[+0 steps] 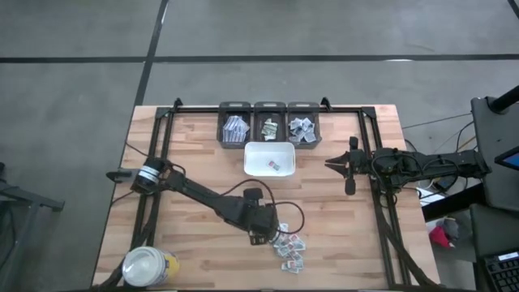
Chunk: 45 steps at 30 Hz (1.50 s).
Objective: Pick & Place First Aid Supplies
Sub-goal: Put the green band aid into the middle black bin
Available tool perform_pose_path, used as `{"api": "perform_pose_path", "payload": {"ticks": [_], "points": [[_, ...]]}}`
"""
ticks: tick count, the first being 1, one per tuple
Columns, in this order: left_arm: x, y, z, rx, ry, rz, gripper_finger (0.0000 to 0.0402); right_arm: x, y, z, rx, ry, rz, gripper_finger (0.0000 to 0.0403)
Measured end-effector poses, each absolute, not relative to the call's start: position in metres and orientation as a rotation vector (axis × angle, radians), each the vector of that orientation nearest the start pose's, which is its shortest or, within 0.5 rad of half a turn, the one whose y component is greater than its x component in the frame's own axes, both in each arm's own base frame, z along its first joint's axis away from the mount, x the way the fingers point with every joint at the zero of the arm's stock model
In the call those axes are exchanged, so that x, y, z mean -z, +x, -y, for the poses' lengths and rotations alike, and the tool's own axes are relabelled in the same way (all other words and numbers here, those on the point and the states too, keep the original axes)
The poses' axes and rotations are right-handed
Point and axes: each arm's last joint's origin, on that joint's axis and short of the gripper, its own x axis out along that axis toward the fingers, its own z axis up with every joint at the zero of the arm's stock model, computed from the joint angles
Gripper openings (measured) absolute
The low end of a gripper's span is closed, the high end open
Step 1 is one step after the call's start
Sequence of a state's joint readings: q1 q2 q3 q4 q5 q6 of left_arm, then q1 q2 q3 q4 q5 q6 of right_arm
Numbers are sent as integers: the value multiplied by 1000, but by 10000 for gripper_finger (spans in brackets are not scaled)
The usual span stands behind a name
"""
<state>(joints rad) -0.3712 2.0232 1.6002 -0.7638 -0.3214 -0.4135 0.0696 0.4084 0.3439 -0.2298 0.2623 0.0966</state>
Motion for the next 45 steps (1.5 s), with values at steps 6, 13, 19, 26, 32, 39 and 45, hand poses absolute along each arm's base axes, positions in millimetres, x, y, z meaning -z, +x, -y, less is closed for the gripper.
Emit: {"api": "perform_pose_path", "payload": {"ticks": [6,13,19,26,32,39,45], "points": [[-255,395,127,-290,161,-938,0,-225,118,-1,209,71,-279,52],[-301,404,72,-421,292,-840,0,-225,118,-1,204,20,-284,52],[-321,413,-7,-509,284,-849,0,-225,118,-1,191,-75,-293,52],[-325,405,-99,-571,180,-863,0,-225,118,-1,190,-79,-294,52],[-315,401,-155,-539,98,-843,0,-225,118,-1,191,-79,-294,52],[-283,405,-188,-535,38,-894,0,-225,118,1,252,-86,-292,52],[-258,409,-203,-504,-16,-939,0,-225,117,2,270,-86,-291,52]]}}
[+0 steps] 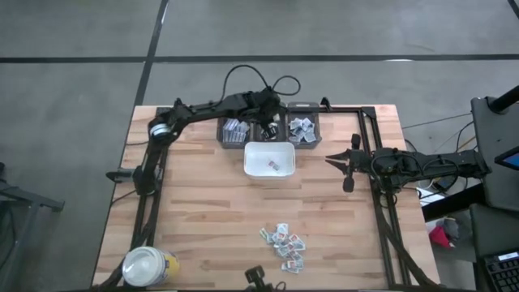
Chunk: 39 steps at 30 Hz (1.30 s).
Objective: Pick & Place First Aid Supplies
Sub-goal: Put the green band aid into the middle black bin
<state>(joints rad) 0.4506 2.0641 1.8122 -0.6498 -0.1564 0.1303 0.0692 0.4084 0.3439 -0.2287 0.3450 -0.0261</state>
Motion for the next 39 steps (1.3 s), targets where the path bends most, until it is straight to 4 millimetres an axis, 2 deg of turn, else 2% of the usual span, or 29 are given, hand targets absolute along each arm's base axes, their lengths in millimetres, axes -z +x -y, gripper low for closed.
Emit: {"api": "perform_pose_path", "payload": {"ticks": [6,17,25,29,34,39], "points": [[-238,410,-214,-466,-114,-961,0,-225,117,2,277,-48,-286,52],[-212,413,-220,-457,-151,-1032,0,-225,117,2,282,-12,-281,52],[-209,414,-220,-460,-157,-1031,3,-225,117,2,282,-12,-282,52],[-209,414,-220,-460,-157,-1031,24,-225,117,2,282,-12,-283,52],[-211,414,-220,-472,-172,-1020,76,-225,117,2,282,-12,-283,52],[-229,410,-218,-524,-252,-1002,115,-225,117,2,281,-12,-283,52]]}}
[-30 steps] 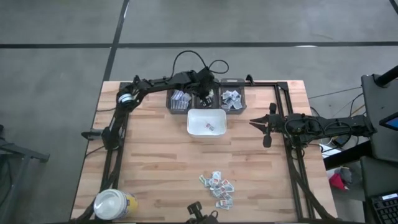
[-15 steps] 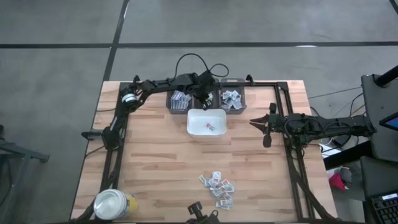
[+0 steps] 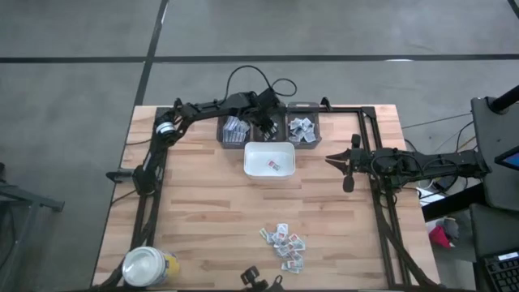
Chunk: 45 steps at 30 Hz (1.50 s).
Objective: Pick & Place First Aid Supplies
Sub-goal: Put the green band aid into the middle black bin
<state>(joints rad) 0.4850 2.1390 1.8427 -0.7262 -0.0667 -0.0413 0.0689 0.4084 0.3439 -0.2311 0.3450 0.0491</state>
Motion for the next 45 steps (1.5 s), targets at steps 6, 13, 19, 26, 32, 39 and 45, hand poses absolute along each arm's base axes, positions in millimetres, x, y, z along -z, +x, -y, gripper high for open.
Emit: {"api": "perform_pose_path", "payload": {"ticks": [6,13,19,26,32,39,45], "points": [[-273,401,-196,-498,-411,-995,119,-225,117,2,280,-12,-283,52],[-302,401,-135,-351,-435,-1025,119,-225,117,2,279,-12,-284,52],[-308,410,-60,-216,-395,-1071,119,-225,117,2,278,-12,-284,52],[-308,413,24,-121,-401,-1100,119,-225,117,2,277,-12,-284,52],[-307,408,73,-154,-493,-1109,119,-225,117,2,277,-12,-284,52],[-297,407,105,-239,-582,-1122,119,-225,117,2,277,-12,-284,52],[-278,413,116,-368,-614,-1108,119,-225,117,2,277,-11,-284,52]]}}
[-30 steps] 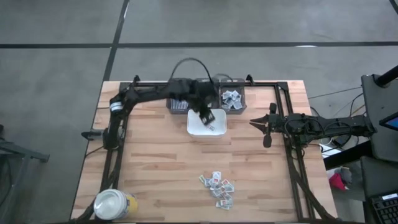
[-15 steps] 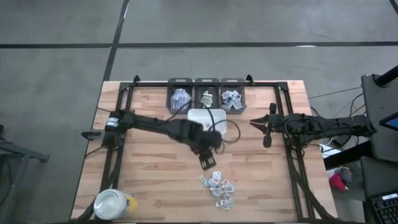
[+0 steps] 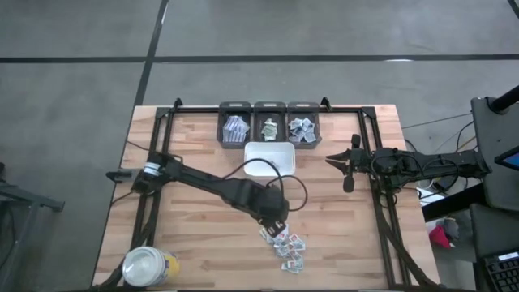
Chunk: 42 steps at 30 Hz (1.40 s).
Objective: Pick & Place First Aid Supplies
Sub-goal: Put the green band aid into the middle black bin
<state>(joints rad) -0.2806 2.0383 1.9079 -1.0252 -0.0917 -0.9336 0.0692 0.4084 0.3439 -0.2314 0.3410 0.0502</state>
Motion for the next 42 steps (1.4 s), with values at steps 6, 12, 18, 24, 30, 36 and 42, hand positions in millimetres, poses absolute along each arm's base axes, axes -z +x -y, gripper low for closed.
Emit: {"api": "perform_pose_path", "payload": {"ticks": [6,12,18,24,30,36,42], "points": [[-260,418,118,-433,-683,-1149,120,-225,117,2,277,-10,-283,52],[-237,415,128,-423,-730,-1234,120,-225,117,2,277,-10,-282,52],[-218,409,132,-452,-750,-1275,120,-225,117,2,277,-9,-282,52],[-203,411,134,-404,-783,-1255,120,-225,117,2,277,-11,-282,52],[-197,410,135,-429,-820,-1250,120,-225,117,2,277,-10,-282,52],[-197,410,138,-421,-825,-1243,120,-225,117,2,277,-9,-282,52],[-197,409,139,-413,-815,-1246,120,-225,117,2,277,-8,-281,52]]}}
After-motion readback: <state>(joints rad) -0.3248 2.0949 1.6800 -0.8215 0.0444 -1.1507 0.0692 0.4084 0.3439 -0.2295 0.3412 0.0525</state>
